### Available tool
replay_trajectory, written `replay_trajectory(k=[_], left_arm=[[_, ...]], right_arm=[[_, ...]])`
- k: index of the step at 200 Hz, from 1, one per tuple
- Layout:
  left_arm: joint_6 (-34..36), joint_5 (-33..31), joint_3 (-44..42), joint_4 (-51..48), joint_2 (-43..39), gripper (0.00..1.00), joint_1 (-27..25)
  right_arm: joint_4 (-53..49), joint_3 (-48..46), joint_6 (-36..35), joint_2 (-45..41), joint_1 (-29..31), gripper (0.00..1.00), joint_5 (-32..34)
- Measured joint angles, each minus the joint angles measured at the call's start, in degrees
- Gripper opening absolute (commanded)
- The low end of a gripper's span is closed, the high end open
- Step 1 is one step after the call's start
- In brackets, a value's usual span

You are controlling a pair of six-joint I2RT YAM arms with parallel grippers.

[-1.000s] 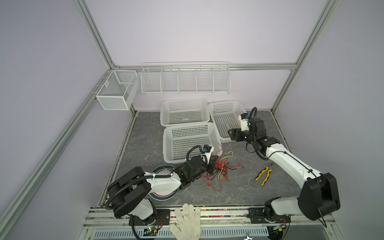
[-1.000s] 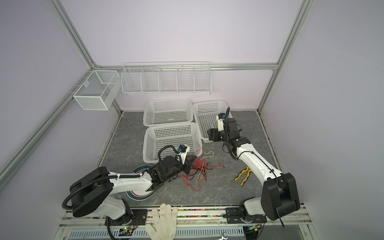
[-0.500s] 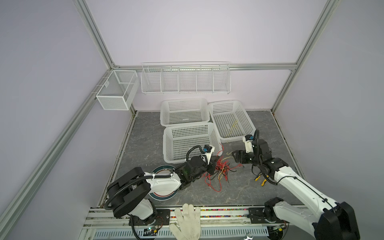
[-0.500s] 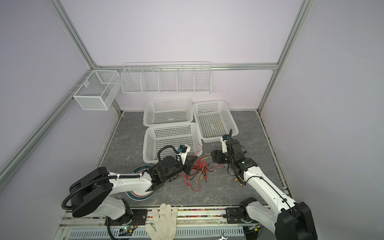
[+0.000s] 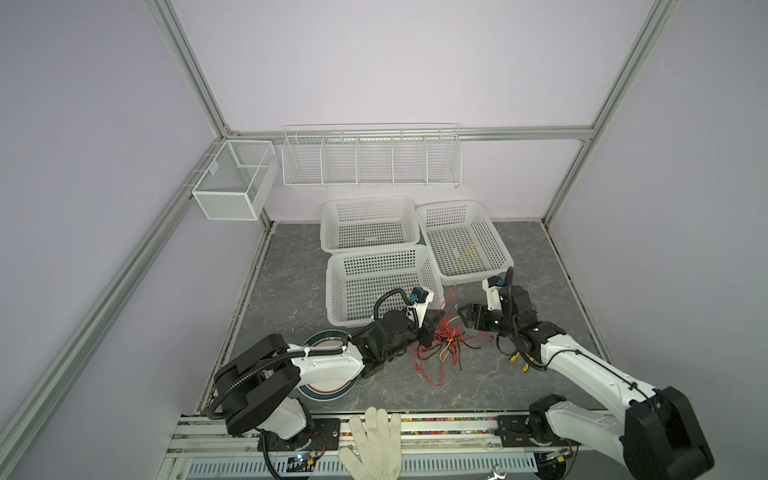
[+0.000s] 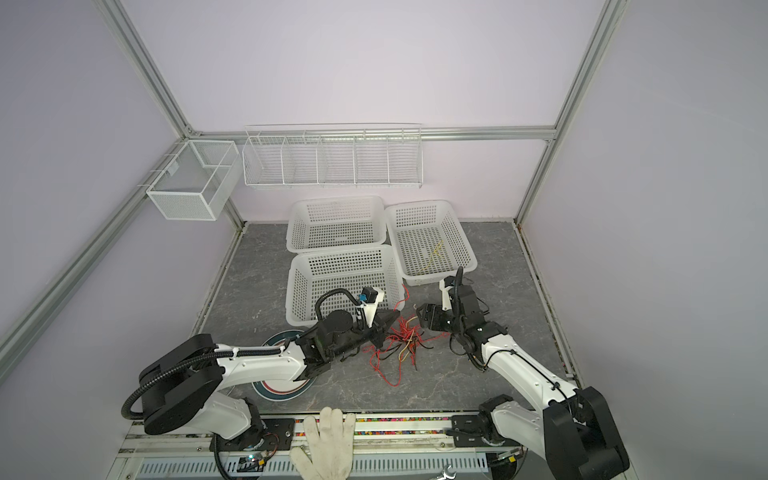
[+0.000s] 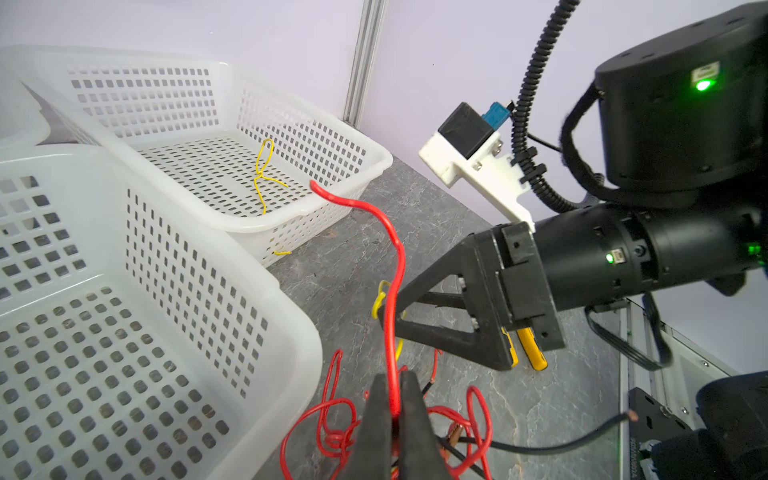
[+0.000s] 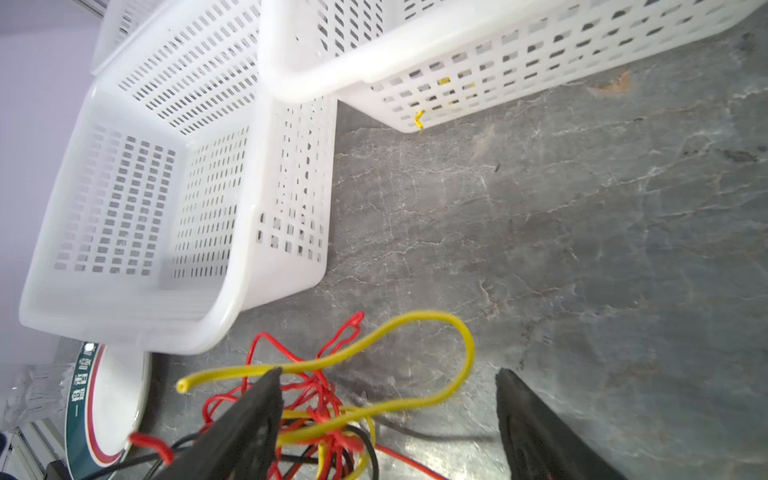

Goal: Untangle the cables

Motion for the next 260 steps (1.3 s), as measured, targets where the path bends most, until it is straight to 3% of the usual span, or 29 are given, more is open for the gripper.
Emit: replay_trajectory(k=[18, 64, 111, 183, 218, 260], left_arm=[[0.0, 0.5, 0.2, 0.02, 0.0, 0.0, 0.0], [0.02, 0.87, 0.24, 0.02, 0.0, 0.0, -0.04], [0.02, 0.59, 0.24, -0.02, 0.0, 0.0, -0.15], [0.07, -2.6, 0.61, -1.55, 0.09, 0.0, -0.26], [0.07, -3.5, 1.16, -1.92, 1.01, 0.0, -0.26], [0.07, -3.69, 1.2, -1.95, 1.6, 0.0, -0.26]], right_arm=[[1.73, -0.02, 0.76, 1.66, 0.0, 0.77, -0.48], [4.46, 0.0, 2.67, 4.33, 0.0, 0.57, -1.64], [4.07, 0.13, 2.62, 4.2, 0.0, 0.59, -1.95], [-9.68, 7.15, -2.82, -2.56, 0.02, 0.59, -3.72], [-14.03, 7.93, -3.41, -4.46, 0.66, 0.48, -5.66], [-14.82, 6.75, -1.46, -4.39, 2.69, 0.46, -6.34]])
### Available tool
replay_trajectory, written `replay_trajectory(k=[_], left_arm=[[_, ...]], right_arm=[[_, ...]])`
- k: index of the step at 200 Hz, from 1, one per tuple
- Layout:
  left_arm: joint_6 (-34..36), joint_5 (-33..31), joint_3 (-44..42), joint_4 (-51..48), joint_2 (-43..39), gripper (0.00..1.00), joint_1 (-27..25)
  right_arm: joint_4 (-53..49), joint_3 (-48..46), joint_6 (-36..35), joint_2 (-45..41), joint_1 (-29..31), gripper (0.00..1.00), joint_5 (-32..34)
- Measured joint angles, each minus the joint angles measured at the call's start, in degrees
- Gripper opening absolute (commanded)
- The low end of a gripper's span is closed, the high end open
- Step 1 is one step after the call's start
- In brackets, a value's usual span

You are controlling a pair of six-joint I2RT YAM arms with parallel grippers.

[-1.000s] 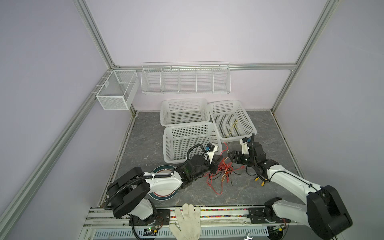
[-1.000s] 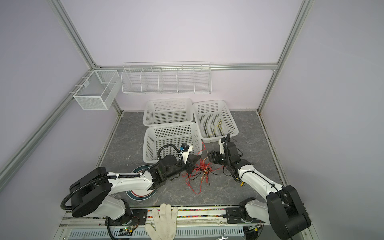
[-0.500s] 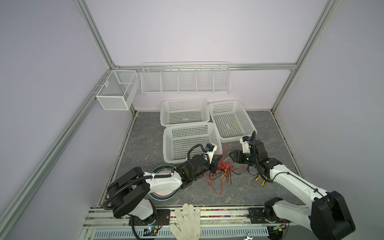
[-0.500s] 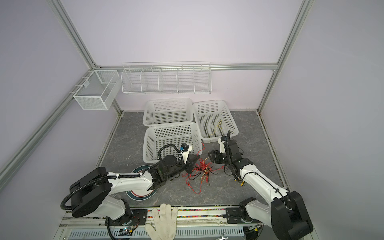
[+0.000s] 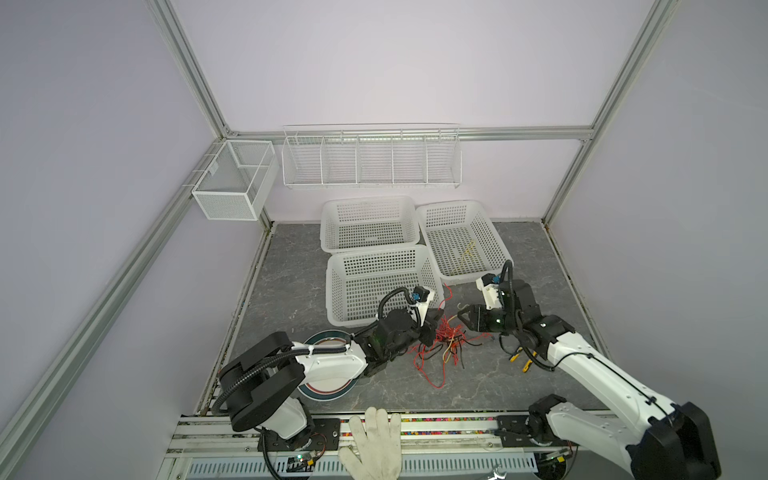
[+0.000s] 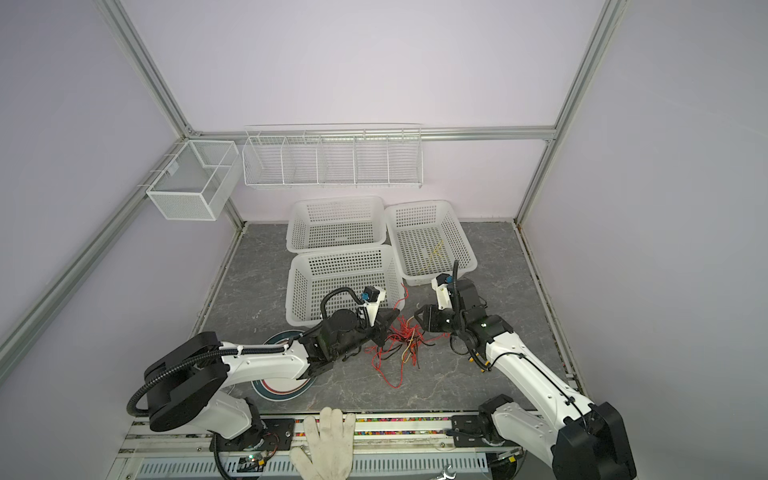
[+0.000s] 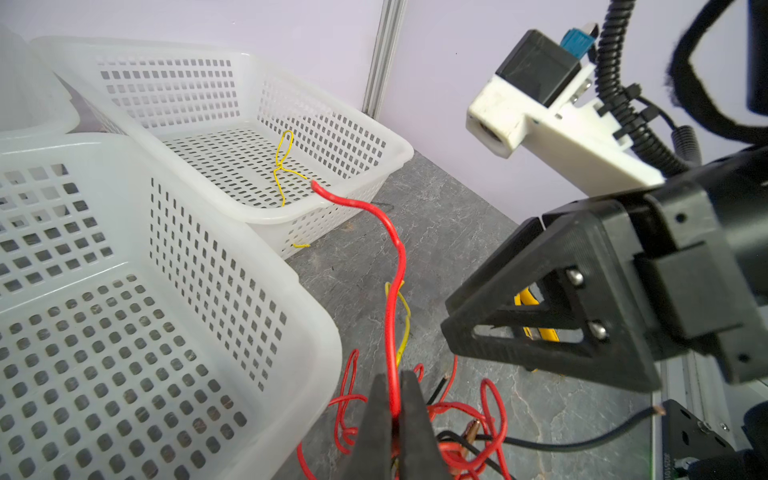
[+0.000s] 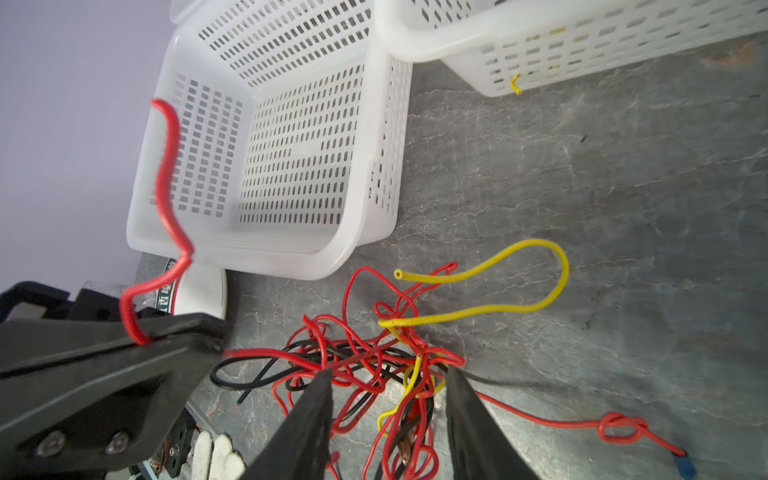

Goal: Untangle the cables

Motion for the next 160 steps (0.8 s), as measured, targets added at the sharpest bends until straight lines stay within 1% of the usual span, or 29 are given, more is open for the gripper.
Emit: replay_trajectory(k=[14, 36, 76, 96, 136, 160], left_arm=[[0.0, 0.02, 0.02, 0.02, 0.0, 0.0, 0.0], [0.02, 0.28, 0.02, 0.2, 0.02, 0.0, 0.0], [0.13, 1.42, 0.02, 0.63, 0.04, 0.0, 0.0], [0.15, 1.79, 0.02, 0.61, 0.04, 0.0, -0.02], [0.2, 2.19, 0.02, 0.61, 0.04, 0.0, -0.04], [0.22, 2.6, 0.02, 0.59, 0.04, 0.0, -0.07]], right_arm=[[0.61, -1.01, 0.92, 0.24, 0.63, 0.46, -0.13], [2.29, -1.97, 2.49, 2.08, 1.84, 0.4, -0.22], [10.56, -5.88, 7.15, 4.33, 2.71, 0.4, 0.07], [13.84, -6.56, 8.83, 4.94, 2.84, 0.43, 0.52], [17.84, -6.56, 10.12, 5.09, 2.99, 0.43, 2.67], [19.15, -6.54, 10.36, 6.34, 2.99, 0.4, 3.41]])
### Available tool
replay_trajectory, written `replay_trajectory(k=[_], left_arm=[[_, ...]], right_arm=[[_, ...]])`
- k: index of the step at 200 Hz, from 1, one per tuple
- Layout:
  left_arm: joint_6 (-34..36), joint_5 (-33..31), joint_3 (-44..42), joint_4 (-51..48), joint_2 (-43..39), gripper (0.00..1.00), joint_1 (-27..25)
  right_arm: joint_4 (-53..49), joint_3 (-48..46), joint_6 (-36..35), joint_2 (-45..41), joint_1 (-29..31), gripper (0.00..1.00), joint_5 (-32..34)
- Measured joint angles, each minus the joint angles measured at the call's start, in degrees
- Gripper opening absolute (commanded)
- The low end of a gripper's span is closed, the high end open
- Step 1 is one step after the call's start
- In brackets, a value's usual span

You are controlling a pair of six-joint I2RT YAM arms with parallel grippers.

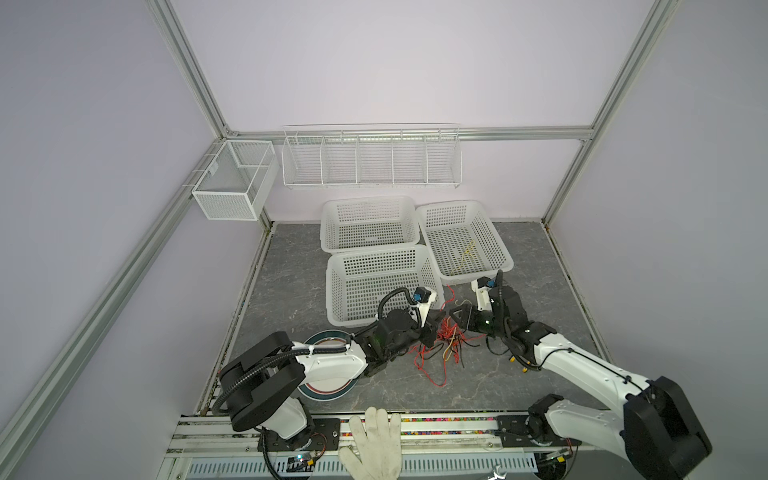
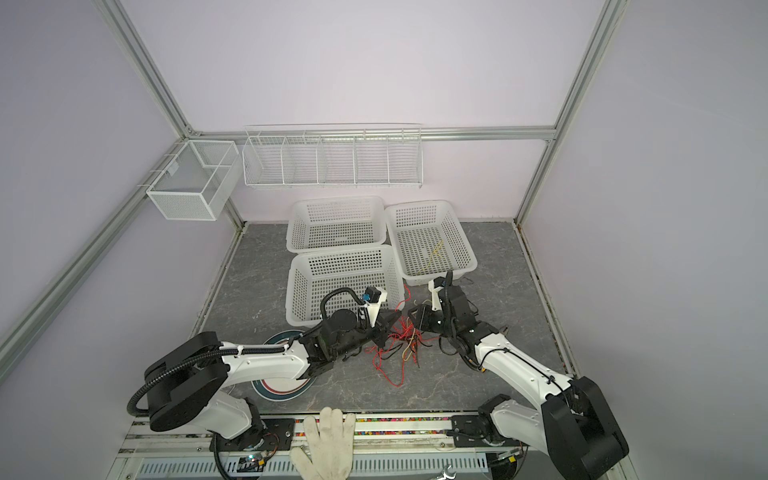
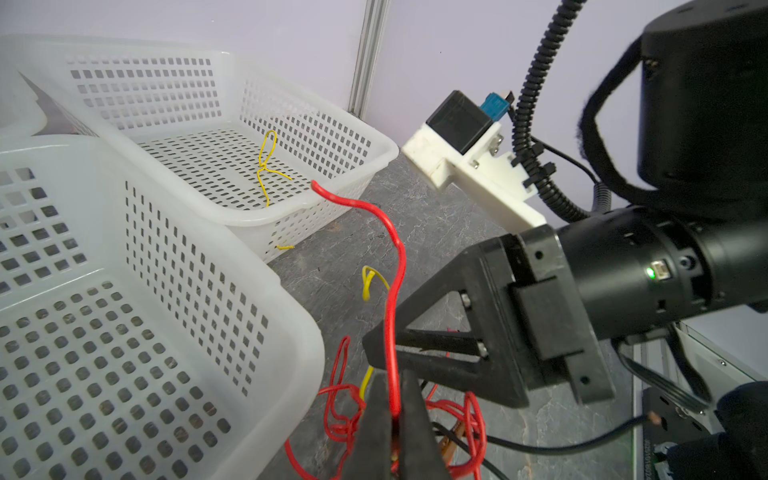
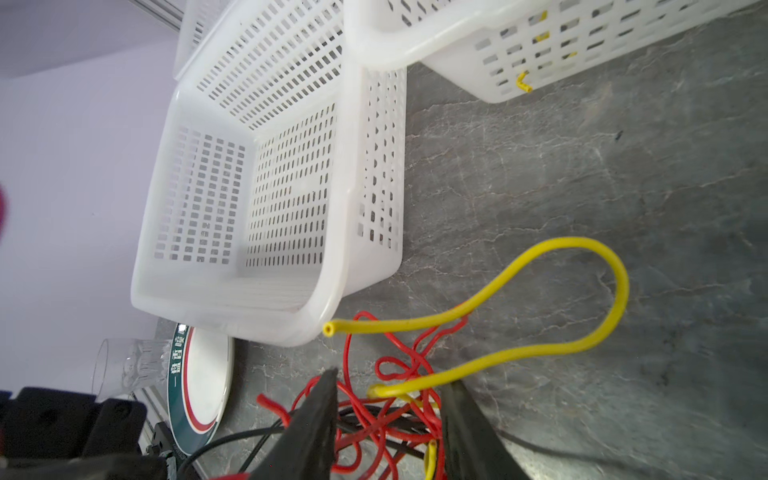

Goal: Untangle the cables

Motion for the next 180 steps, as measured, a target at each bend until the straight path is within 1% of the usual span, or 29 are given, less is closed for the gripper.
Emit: replay_trajectory(k=[48, 65, 68, 71, 72, 78, 132, 155, 180], left_arm=[[-0.02, 0.5, 0.0, 0.02, 0.31, 0.0, -0.02], [0.0, 0.5, 0.0, 0.04, 0.48, 0.0, -0.09], [0.0, 0.5, 0.0, 0.04, 0.5, 0.0, -0.09], [0.0, 0.52, 0.0, 0.04, 0.52, 0.0, -0.11], [0.0, 0.5, 0.0, 0.04, 0.55, 0.0, -0.11], [0.0, 0.5, 0.0, 0.04, 0.59, 0.0, -0.13], [0.02, 0.26, 0.0, 0.09, 0.74, 0.0, -0.31], [0.24, 0.2, 0.0, 0.09, 0.74, 0.0, -0.31], [0.5, -0.15, 0.0, 0.09, 0.79, 0.0, -0.31]], right_arm=[[1.95, 0.07, 0.92, 3.78, 0.11, 0.34, 0.85], [2.97, 0.09, 1.57, 4.74, 0.13, 0.23, 1.05], [3.13, 0.11, 1.33, 4.9, 0.13, 0.2, 1.05], [3.3, 0.11, 1.84, 5.01, 0.15, 0.14, 1.07], [3.3, 0.13, 1.81, 5.05, 0.15, 0.14, 1.07], [3.63, 0.15, 2.16, 5.2, 0.24, 0.07, 1.07], [3.67, 1.46, 1.95, 3.96, 0.44, 0.06, 0.98], [-0.02, 2.67, 0.42, -0.31, 0.44, 0.06, 2.12], [-5.66, 4.0, -1.9, -6.36, 0.42, 0.06, 5.6]])
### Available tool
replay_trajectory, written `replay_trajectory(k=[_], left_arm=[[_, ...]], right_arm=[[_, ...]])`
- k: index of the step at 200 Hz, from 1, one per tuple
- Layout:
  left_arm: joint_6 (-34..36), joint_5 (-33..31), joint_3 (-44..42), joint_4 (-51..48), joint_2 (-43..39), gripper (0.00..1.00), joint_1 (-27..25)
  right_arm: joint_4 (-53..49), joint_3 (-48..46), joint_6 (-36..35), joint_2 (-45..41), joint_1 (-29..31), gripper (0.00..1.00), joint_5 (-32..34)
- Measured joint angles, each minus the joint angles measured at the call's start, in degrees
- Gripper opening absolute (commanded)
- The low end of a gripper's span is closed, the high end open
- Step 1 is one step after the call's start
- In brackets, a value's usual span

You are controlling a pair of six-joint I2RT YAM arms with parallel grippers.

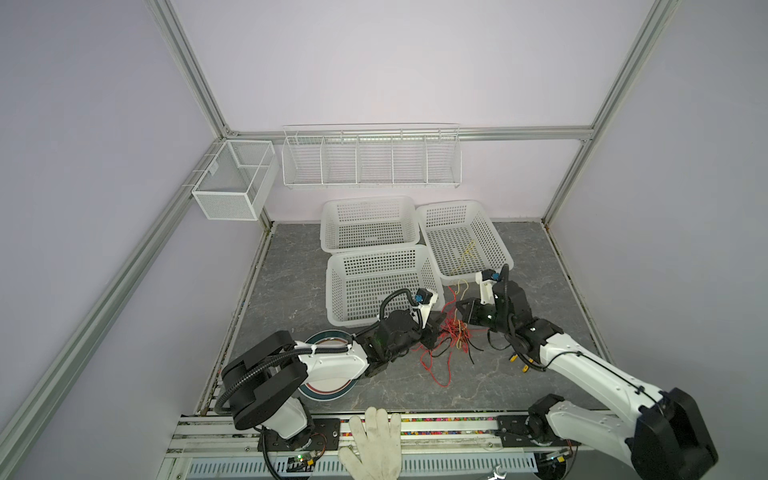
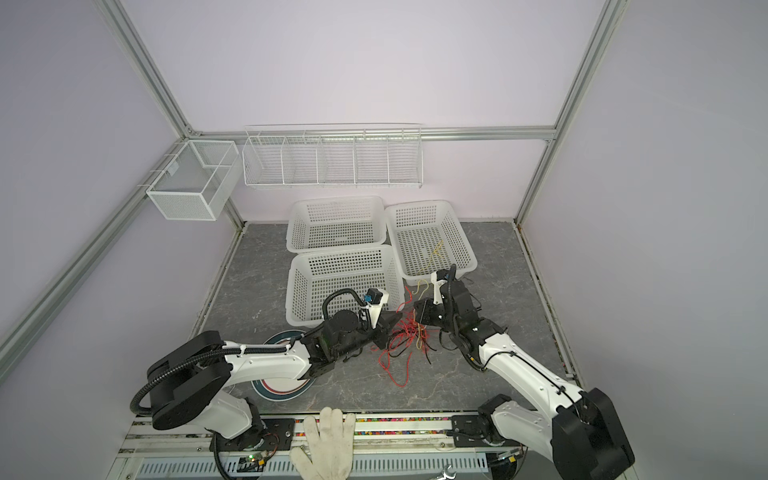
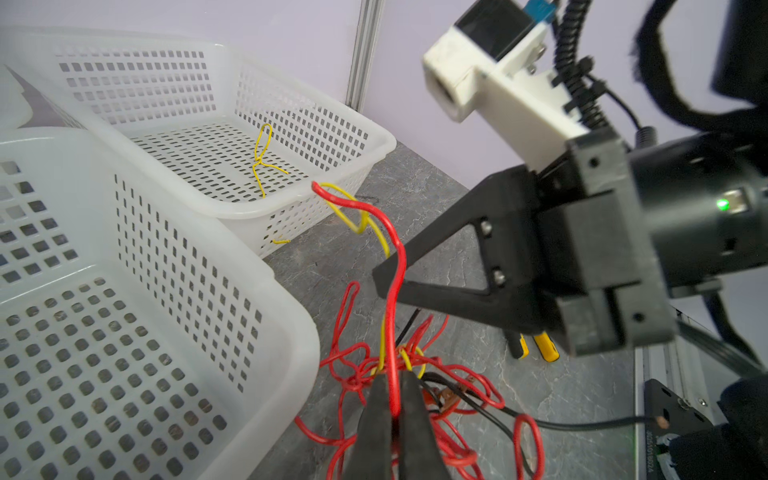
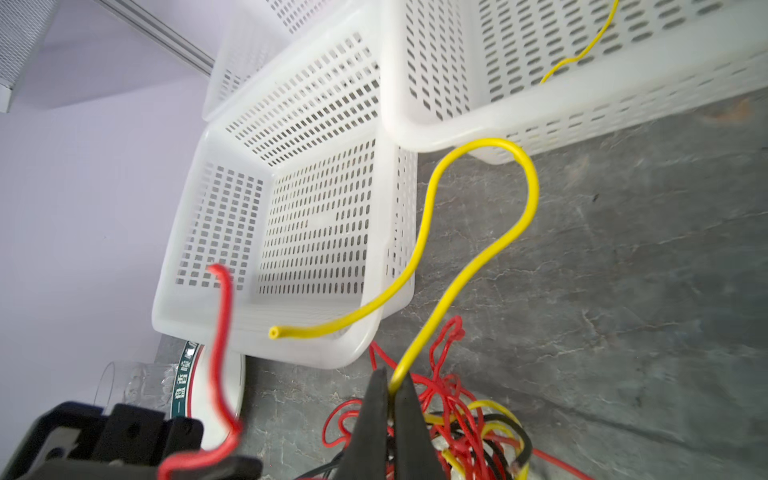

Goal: Untangle the cables
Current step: 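Lift the yellow wire with the right gripper while the left gripper raises the red wires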

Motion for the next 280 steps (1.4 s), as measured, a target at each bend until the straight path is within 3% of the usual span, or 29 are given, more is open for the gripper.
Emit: replay_trajectory(k=[37, 76, 133, 185, 197, 208, 251, 280], left_arm=[[0.7, -0.33, -0.04, 0.09, 0.0, 0.0, 0.0], [0.92, -0.9, -0.42, 0.92, 0.15, 0.0, 0.0], [0.96, 0.72, -0.57, 1.57, 0.55, 0.0, -0.15], [2.89, 5.64, 2.1, 1.11, 1.9, 0.59, -1.25], [3.08, 6.86, 2.73, 1.42, 1.9, 0.92, -1.55], [3.45, 8.11, 2.89, 1.88, 1.88, 1.0, -1.68], [4.9, 9.62, 3.32, 2.34, 1.9, 0.99, -2.47], [7.61, 6.86, 5.81, 2.56, 2.97, 1.0, -4.13]], right_arm=[[-9.05, 1.38, -3.15, -8.66, -1.55, 0.06, 6.73], [-14.64, 2.95, -5.07, -15.1, -6.58, 0.06, 7.08], [-16.55, 7.08, -7.82, -17.99, -8.02, 0.06, 5.64], [-14.6, 7.08, -9.49, -15.39, -8.04, 0.06, 2.51], [-14.4, 7.08, -10.47, -15.41, -8.04, 0.06, 2.32], [-14.36, 7.08, -11.5, -15.45, -8.04, 0.06, 2.32], [-14.14, 7.08, -14.05, -15.5, -8.09, 0.06, 0.61], [-13.6, 7.82, -14.12, -15.47, -8.09, 0.06, -2.38]])
